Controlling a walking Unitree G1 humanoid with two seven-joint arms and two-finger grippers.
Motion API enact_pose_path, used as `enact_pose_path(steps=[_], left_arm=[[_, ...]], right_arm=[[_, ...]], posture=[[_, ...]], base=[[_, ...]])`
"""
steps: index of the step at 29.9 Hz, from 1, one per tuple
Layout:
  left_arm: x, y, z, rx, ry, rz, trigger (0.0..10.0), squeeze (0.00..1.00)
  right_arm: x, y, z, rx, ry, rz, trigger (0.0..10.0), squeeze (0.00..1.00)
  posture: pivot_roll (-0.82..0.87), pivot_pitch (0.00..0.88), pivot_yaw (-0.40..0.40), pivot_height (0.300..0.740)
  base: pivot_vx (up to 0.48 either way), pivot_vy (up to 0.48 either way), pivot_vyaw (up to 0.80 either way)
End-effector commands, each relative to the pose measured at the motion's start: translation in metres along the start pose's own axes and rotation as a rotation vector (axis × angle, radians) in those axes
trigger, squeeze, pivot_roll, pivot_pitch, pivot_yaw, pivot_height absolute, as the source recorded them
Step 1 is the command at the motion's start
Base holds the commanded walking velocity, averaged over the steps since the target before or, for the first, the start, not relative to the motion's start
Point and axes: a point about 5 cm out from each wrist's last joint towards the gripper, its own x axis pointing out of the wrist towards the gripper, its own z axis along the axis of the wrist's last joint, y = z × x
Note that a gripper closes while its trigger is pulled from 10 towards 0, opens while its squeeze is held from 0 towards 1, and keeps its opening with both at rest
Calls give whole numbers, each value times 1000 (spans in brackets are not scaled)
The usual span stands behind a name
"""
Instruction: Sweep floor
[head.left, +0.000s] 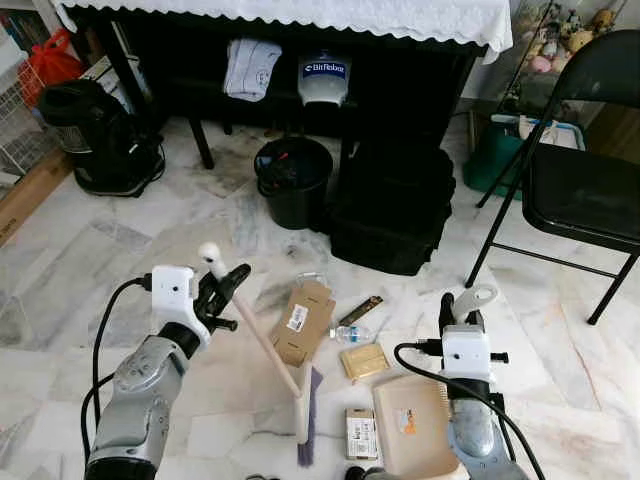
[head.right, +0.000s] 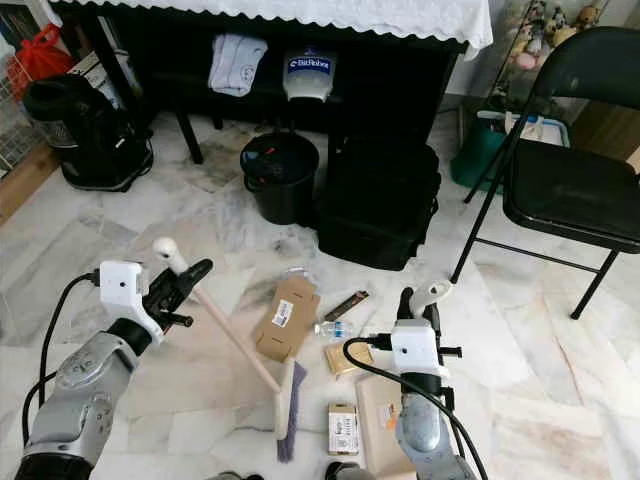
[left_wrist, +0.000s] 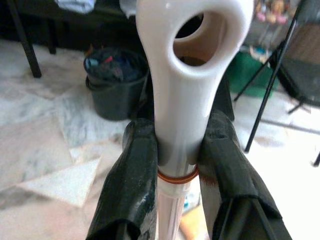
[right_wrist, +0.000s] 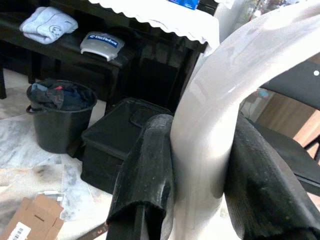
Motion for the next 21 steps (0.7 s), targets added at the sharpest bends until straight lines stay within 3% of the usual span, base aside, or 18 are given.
enact_pose_path(steps=[1, 7, 12, 18, 19, 21], left_arm=[[-8, 4, -17, 42, 117, -1, 10000, 0], [-11, 6, -20, 109, 167, -60, 10000, 0], [-12, 17, -17, 175, 161, -45, 10000, 0], [-18, 3, -22, 30, 197, -177, 10000, 0], [-17, -3, -18, -75, 169, -206, 10000, 0], [-15, -4, -15, -112, 138, -194, 10000, 0]], right_arm=[[-13, -1, -16, -47, 79, 32, 10000, 0], [-9, -3, -15, -48, 68, 27, 10000, 0], [-7, -4, -14, -48, 66, 22, 10000, 0], [-6, -5, -15, -43, 73, 14, 10000, 0], [-5, -5, -15, -39, 77, 8, 10000, 0], [-5, -6, -15, -36, 80, 6, 10000, 0]], posture=[[32, 186, 8, 740], [31, 179, 8, 740], [30, 167, 7, 740], [31, 158, 8, 740], [31, 155, 7, 740], [31, 155, 6, 740]], base=[[0, 0, 0], [0, 0, 0], [0, 0, 0], [0, 0, 0], [0, 0, 0], [0, 0, 0]])
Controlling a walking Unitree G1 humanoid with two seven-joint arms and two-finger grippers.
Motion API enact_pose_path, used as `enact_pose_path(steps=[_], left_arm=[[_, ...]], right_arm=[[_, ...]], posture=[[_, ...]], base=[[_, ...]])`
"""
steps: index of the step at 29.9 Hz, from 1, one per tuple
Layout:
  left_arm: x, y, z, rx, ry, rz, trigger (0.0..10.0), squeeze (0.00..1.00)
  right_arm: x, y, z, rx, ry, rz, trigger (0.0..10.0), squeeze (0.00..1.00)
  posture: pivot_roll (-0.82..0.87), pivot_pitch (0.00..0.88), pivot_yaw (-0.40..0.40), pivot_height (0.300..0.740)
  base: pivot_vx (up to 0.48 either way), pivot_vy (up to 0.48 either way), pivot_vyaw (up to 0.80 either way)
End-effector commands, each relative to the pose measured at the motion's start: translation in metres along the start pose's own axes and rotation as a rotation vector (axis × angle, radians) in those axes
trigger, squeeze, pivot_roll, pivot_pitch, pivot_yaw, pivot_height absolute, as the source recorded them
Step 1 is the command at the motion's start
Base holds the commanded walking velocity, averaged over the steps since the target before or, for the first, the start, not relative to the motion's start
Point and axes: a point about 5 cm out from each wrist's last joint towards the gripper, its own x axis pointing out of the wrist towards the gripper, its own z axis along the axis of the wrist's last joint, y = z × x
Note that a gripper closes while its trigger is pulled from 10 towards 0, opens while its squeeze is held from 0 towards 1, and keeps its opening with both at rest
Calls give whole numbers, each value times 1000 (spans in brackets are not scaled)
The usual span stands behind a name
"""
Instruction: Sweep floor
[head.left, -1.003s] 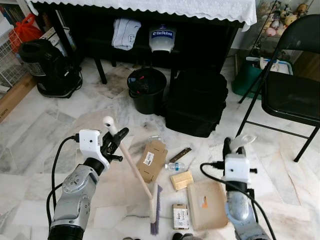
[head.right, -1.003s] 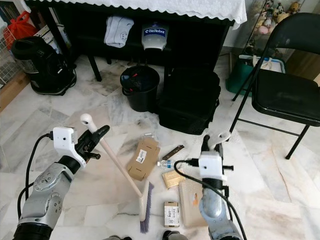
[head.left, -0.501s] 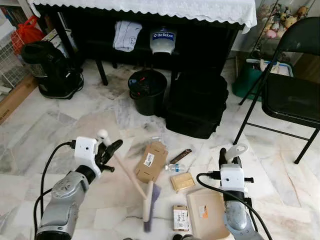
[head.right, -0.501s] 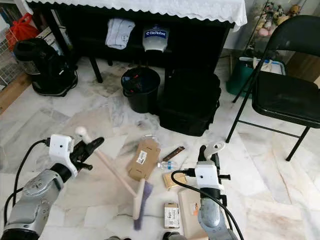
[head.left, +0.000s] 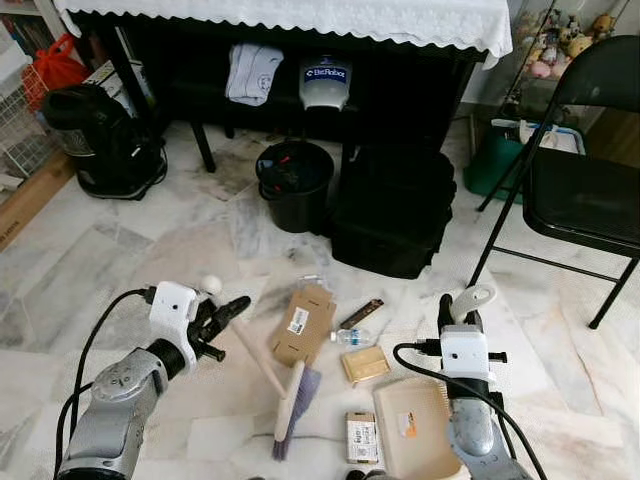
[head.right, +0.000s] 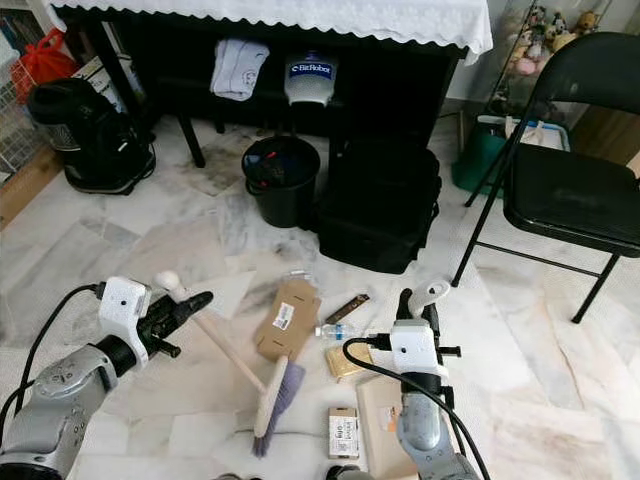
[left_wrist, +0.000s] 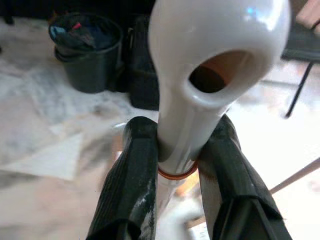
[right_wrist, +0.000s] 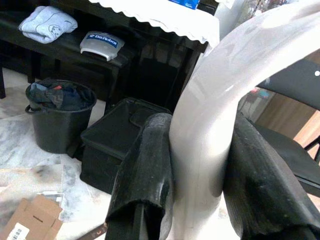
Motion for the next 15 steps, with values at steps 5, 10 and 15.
enact_pose_path(steps=[5, 10, 15], left_arm=[[3, 6, -4, -4, -66, 130, 10000, 0], [3, -6, -8, -5, -69, 118, 10000, 0], [6, -10, -10, -31, -87, 126, 10000, 0]], right_arm=[[-7, -4, -13, -19, 78, -2, 10000, 0], [-7, -4, -13, -14, 78, -5, 10000, 0], [-6, -4, -13, -11, 77, -9, 10000, 0]], posture=[[32, 153, 6, 740], [32, 155, 7, 740], [30, 156, 6, 740]], base=[[0, 0, 0], [0, 0, 0], [0, 0, 0]])
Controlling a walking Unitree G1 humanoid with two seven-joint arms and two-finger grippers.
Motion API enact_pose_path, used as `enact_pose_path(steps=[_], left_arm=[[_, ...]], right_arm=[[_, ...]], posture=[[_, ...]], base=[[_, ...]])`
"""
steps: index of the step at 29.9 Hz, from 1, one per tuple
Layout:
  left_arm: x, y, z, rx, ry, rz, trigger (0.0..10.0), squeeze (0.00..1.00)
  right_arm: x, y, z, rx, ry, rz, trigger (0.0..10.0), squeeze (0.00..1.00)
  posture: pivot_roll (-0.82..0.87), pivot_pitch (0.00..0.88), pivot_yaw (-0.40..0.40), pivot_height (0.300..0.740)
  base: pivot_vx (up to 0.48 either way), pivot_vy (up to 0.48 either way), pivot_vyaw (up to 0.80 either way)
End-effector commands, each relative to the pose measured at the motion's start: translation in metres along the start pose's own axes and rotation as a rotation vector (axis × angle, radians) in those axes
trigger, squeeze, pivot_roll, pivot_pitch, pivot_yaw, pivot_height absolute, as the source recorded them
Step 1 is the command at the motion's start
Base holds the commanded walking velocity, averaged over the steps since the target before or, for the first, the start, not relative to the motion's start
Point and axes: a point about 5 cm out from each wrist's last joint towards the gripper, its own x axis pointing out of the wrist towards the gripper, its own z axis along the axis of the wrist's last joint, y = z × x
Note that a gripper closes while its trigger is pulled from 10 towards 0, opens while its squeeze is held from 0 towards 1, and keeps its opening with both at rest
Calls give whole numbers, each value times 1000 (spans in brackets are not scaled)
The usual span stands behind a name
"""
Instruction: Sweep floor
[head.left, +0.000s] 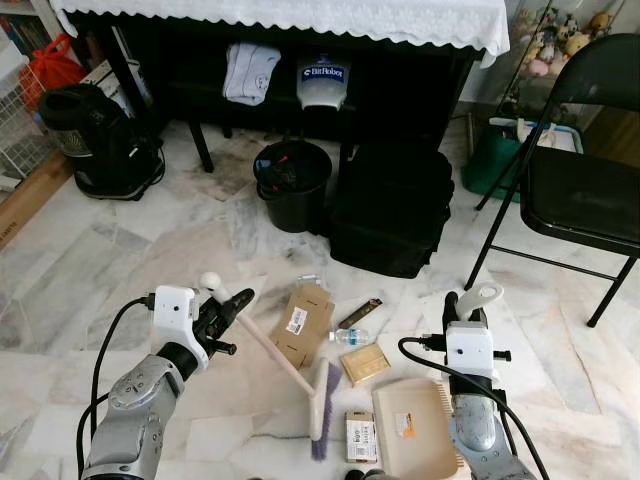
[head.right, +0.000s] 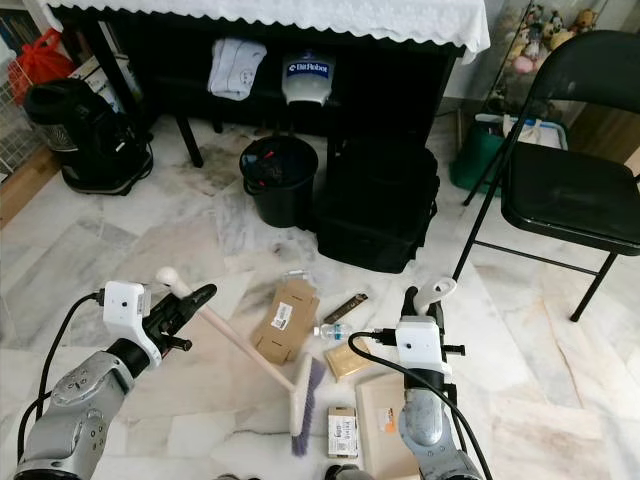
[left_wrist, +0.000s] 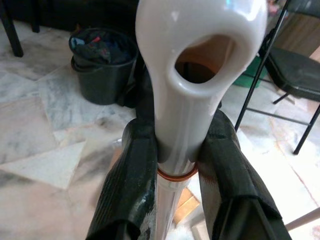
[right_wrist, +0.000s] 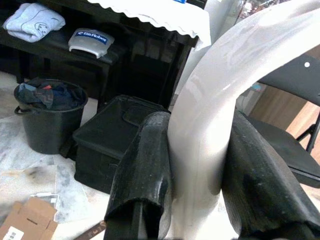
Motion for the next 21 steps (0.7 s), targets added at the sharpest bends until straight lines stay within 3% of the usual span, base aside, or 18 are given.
enact_pose_path(steps=[1, 14, 21], left_arm=[[-1, -2, -1, 19, -4, 3, 10000, 0], [1, -3, 2, 20, -40, 23, 10000, 0], [4, -3, 2, 34, -48, 40, 10000, 0]], right_arm=[[-9, -2, -12, -29, 69, 10, 10000, 0], [-6, -4, -11, -28, 62, 9, 10000, 0], [-3, -6, -10, -28, 54, 4, 10000, 0]], posture=[[29, 157, 7, 740], [27, 156, 3, 740], [23, 152, 2, 740]], base=[[-266, 0, 0], [-266, 0, 0], [0, 0, 0]])
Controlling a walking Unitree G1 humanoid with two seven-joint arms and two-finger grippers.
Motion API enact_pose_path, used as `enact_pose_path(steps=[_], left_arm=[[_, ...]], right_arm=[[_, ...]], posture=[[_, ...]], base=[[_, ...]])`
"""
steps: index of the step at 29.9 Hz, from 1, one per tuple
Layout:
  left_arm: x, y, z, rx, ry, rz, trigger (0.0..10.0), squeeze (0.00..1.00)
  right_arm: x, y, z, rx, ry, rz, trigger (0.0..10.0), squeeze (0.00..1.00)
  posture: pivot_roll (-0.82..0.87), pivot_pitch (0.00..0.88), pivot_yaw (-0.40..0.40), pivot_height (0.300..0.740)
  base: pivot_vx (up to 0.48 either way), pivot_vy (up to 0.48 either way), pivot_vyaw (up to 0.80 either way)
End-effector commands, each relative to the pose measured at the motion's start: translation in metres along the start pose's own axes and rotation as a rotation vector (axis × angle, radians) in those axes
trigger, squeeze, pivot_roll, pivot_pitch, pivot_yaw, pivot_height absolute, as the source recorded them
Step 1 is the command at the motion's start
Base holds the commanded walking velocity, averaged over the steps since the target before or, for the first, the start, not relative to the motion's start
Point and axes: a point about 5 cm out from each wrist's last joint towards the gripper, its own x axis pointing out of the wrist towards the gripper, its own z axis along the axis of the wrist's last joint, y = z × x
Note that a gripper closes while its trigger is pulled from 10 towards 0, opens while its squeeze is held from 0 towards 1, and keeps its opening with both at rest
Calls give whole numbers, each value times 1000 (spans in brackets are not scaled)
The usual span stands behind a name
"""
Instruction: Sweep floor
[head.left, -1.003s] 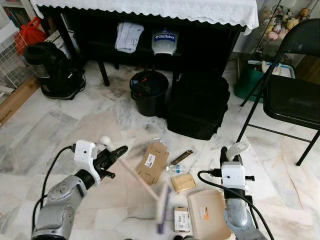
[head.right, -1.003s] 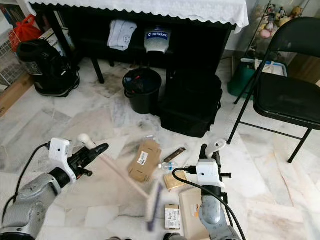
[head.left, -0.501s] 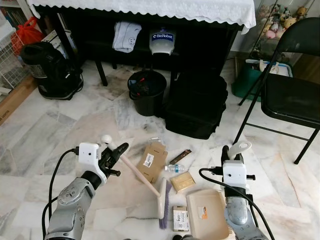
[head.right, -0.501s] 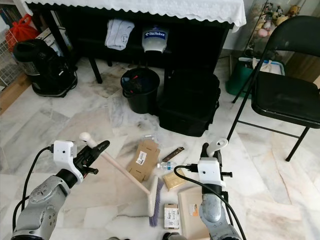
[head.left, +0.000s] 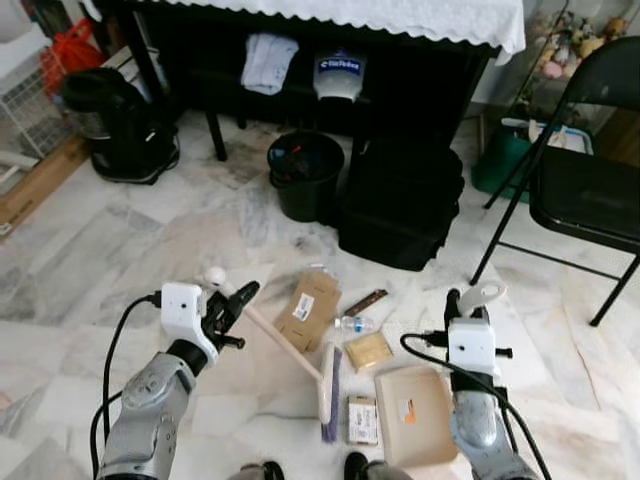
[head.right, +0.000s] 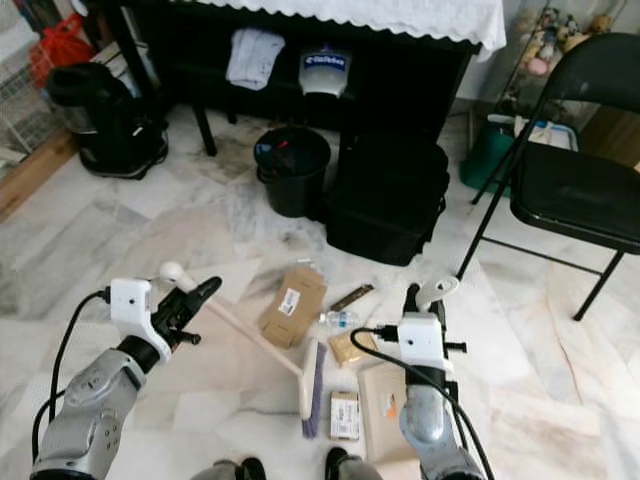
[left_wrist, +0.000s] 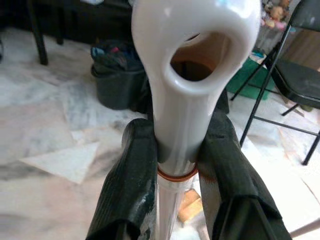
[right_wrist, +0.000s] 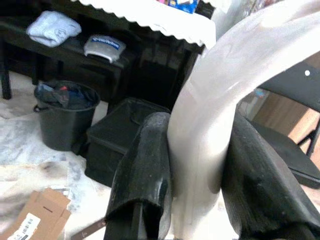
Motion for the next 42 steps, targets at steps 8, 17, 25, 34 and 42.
enact_pose_path(steps=[8, 17, 25, 34, 42], left_arm=[[1, -1, 0, 10, -14, 12, 10000, 0], [1, 0, 1, 30, -23, 26, 10000, 0], [2, 0, 1, 30, -27, 36, 10000, 0], [2, 1, 0, 34, -27, 43, 10000, 0], [2, 3, 1, 33, -34, 61, 10000, 0]], right_arm=[[-4, -5, -8, -30, 40, 2, 10000, 0], [-3, -7, -7, -31, 34, 0, 10000, 0], [-1, -9, -6, -31, 26, -3, 10000, 0], [-1, -9, -6, -32, 25, 1, 10000, 0], [1, -9, -4, -32, 19, 3, 10000, 0]], posture=[[22, 149, 2, 740], [22, 152, 0, 740], [18, 160, -5, 740], [16, 167, -6, 740], [15, 173, -10, 740]], base=[[0, 0, 0], [0, -125, 0], [0, -285, 0], [0, -283, 0], [0, 0, 0]])
